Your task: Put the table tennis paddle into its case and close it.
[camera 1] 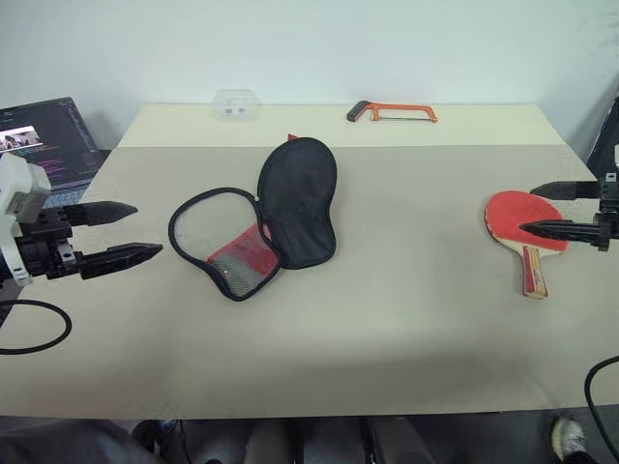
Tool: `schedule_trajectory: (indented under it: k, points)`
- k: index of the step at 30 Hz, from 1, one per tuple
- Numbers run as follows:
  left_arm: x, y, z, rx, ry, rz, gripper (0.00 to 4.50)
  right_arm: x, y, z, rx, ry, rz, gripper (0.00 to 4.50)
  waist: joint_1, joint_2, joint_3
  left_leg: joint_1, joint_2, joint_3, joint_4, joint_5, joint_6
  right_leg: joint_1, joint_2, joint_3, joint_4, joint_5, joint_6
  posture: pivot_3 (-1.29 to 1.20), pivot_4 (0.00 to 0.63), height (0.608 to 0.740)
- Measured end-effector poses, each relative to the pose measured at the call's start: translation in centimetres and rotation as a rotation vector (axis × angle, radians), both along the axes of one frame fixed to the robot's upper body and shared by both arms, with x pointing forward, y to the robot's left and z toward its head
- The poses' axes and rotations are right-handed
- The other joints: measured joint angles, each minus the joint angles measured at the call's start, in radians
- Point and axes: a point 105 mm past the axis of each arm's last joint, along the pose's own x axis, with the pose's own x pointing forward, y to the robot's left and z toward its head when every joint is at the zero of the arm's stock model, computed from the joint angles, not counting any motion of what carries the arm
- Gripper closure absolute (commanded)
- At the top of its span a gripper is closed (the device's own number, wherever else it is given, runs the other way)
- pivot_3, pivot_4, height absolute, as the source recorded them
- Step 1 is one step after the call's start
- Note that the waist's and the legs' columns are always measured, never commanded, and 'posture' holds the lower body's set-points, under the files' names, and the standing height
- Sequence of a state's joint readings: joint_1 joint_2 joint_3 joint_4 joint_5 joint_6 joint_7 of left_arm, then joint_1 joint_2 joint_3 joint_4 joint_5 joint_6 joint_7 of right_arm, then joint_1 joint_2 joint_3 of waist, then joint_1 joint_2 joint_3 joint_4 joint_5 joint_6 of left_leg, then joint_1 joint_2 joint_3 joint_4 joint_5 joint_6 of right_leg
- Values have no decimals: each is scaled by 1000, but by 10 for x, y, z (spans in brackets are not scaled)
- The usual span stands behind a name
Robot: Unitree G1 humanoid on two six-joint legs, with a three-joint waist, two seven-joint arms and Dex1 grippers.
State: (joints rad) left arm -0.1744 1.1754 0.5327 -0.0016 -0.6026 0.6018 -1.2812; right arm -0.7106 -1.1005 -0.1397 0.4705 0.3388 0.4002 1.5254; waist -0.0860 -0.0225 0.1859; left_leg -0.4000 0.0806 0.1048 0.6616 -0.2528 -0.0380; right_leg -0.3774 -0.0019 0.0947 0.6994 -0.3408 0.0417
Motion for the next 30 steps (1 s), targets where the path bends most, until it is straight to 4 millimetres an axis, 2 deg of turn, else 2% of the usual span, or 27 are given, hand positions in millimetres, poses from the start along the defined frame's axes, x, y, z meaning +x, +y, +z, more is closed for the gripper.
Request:
schedule_trajectory:
  k: [5,9,13,16,18,20,23,25,30]
  points:
    - [-2,-1,-3,3,21,-18,0,-1,3,0,3,1,6,12,0,0,0,0,0,1,0,0,0,-1,0,1,0,0,0,0,150,740]
    - [-2,-5,-15,-6,57,-35,0,1,5,1,8,-15,4,12,1,0,0,0,0,1,0,0,0,-1,0,1,1,0,0,0,150,740]
    - [29,-4,-26,-28,-28,99,0,2,7,3,10,-30,14,12,4,0,0,0,0,1,1,0,0,-1,0,1,2,0,0,0,150,740]
    - [55,-3,-52,-93,-28,285,0,2,8,6,20,-50,13,12,6,0,0,-1,0,1,1,0,0,-1,0,1,1,0,1,0,150,740]
    - [65,-13,-72,-165,17,365,0,2,9,8,19,-66,9,12,8,0,0,-2,0,1,1,0,0,-1,0,1,1,1,1,0,150,740]
    - [73,-31,-90,-226,69,429,0,2,11,8,14,-77,13,12,10,-1,0,-2,0,0,1,0,-1,-1,0,1,0,1,2,0,150,740]
    - [84,-50,-91,-309,64,533,0,-1,15,8,14,-85,27,12,14,-1,0,-2,0,-1,2,1,-2,0,0,1,0,1,2,0,150,740]
    - [85,-53,-88,-317,38,607,0,-4,17,4,13,-78,36,12,13,-2,0,-2,0,-2,2,2,-3,1,0,1,0,1,2,0,150,740]
    - [78,-18,-74,-296,-44,843,0,-6,19,-3,19,-49,28,12,8,-2,0,1,0,-3,2,2,-3,4,0,1,0,1,2,0,150,740]
